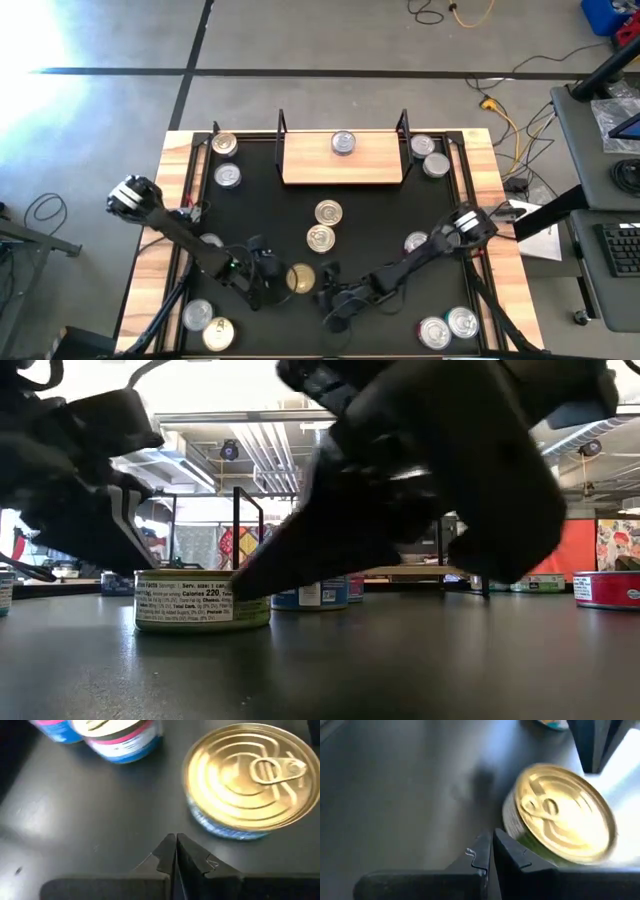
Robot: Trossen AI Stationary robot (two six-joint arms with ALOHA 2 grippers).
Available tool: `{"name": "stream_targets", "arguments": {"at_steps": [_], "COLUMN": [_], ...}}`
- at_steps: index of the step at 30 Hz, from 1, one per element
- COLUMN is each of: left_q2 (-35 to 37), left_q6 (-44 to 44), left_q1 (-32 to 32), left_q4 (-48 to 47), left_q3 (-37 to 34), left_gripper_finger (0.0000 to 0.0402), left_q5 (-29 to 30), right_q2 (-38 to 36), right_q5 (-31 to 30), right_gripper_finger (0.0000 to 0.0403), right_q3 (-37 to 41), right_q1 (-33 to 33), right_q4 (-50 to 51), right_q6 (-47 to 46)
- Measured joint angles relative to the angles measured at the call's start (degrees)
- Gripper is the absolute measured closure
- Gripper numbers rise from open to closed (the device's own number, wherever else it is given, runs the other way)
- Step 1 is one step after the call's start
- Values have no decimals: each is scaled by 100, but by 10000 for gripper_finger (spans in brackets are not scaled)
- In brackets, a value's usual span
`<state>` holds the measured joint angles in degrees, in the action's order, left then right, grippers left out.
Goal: Stack canned seafood by type on shelf
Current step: Stack the green tuna can on top of the other green tuna can on the shelf
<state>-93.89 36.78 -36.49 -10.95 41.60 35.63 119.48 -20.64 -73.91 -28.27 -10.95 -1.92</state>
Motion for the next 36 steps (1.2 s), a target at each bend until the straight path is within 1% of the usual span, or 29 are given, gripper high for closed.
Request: {"name": "stream_targets", "arguments": {"at_steps": [4, 6, 10, 13, 14, 16, 17, 20, 22, 24, 25, 27, 30, 32, 33, 36], "left_q2": [-447, -574, -697, -757, -758, -743, -704, -587, -559, -583, -613, -677, -797, -872, -891, -892], "left_q6": [-135, -100, 120, 57, -28, -136, -122, 229, 601, 784, 815, 806, 426, 44, -50, -113], "left_q1": [0, -32, -180, -418, -509, -666, -732, -792, -726, -577, -484, -263, 2, 151, 162, 167], "left_q4": [-36, -67, -20, -18, -101, -285, -469, -1206, -1590, -1623, -1503, -1167, -387, 7, 92, 116], "left_q3": [330, 469, 815, 1196, 1298, 1495, 1554, 1596, 1532, 1424, 1356, 1202, 1069, 1066, 1076, 1087], "left_gripper_finger": [401, 401, 401, 401, 401, 401, 401, 401, 401, 401, 401, 401, 401, 401, 401, 402], "left_q5": [-59, -192, -667, -682, -652, -501, -355, 276, 616, 841, 912, 1123, 1114, 861, 737, 500], "right_q2": [146, 99, -299, -639, -718, -902, -948, -966, -888, -806, -722, -582, -503, -551, -560, -659], "right_q5": [11, 28, -91, -568, -691, -659, -529, 51, 483, 849, 884, 889, 864, 782, 647, 53], "right_gripper_finger": [390, 390, 390, 390, 390, 390, 390, 390, 390, 390, 390, 390, 390, 390, 390, 390], "right_q3": [-228, -267, -188, -78, -69, -11, 15, 127, 269, 450, 529, 657, 825, 964, 1012, 1290], "right_q1": [131, 176, 162, 88, 62, -27, -79, -227, -279, -286, -285, -240, -87, -7, 15, 18], "right_q4": [280, 667, 1757, 2577, 2715, 2889, 2901, 2311, 1600, 769, 491, -236, -670, -589, -561, -457], "right_q6": [5, -118, -573, -936, -1020, -1023, -964, -779, -678, -505, -442, -325, -331, -437, -480, -577]}}
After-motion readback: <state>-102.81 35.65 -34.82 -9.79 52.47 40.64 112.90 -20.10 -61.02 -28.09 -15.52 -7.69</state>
